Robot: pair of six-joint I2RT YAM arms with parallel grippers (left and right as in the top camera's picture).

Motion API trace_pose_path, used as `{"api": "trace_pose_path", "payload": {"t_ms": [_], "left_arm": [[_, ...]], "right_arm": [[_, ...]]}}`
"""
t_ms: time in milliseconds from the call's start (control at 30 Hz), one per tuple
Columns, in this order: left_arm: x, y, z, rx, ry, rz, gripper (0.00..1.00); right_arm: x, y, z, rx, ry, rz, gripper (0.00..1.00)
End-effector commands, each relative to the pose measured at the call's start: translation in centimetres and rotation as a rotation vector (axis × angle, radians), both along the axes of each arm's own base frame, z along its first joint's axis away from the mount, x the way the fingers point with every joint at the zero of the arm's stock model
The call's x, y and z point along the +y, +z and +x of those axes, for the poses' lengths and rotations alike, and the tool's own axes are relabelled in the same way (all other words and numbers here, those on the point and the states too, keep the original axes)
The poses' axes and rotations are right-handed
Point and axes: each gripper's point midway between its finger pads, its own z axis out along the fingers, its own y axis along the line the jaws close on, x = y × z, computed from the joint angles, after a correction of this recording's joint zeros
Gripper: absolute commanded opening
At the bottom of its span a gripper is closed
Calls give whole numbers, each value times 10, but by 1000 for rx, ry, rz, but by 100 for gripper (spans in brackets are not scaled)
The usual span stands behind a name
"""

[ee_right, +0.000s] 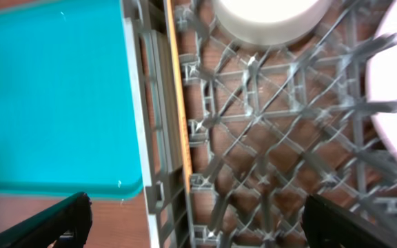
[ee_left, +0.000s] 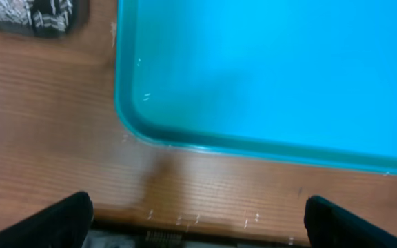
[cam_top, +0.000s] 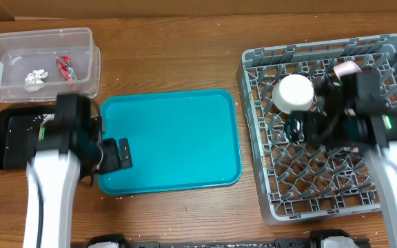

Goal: Sort waste into correct bins and load items into the dishwasher

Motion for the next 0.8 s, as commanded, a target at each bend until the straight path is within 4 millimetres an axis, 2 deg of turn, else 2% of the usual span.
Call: {"api": "trace_pose_path", "payload": {"t_ms": [0, 133, 233, 400, 767], "left_arm": [[-11, 24, -7, -229, -24, -37, 100], [-10, 65, -3, -514, 38, -36, 100], [-11, 89, -7, -649, 34, -28, 100], [-11, 93, -17, -672, 33, -26, 100], [-12, 87, -22, -640, 33, -28, 100]], "right_arm": [[-14, 19, -22, -167, -46, -57, 100], [-15, 36, -44, -287, -52, -53, 100], [-16, 47, -57, -340, -54, -49, 100], [-16, 50, -63, -356, -54, -48, 100], [-16, 50, -63, -353, -54, -48, 100]]}}
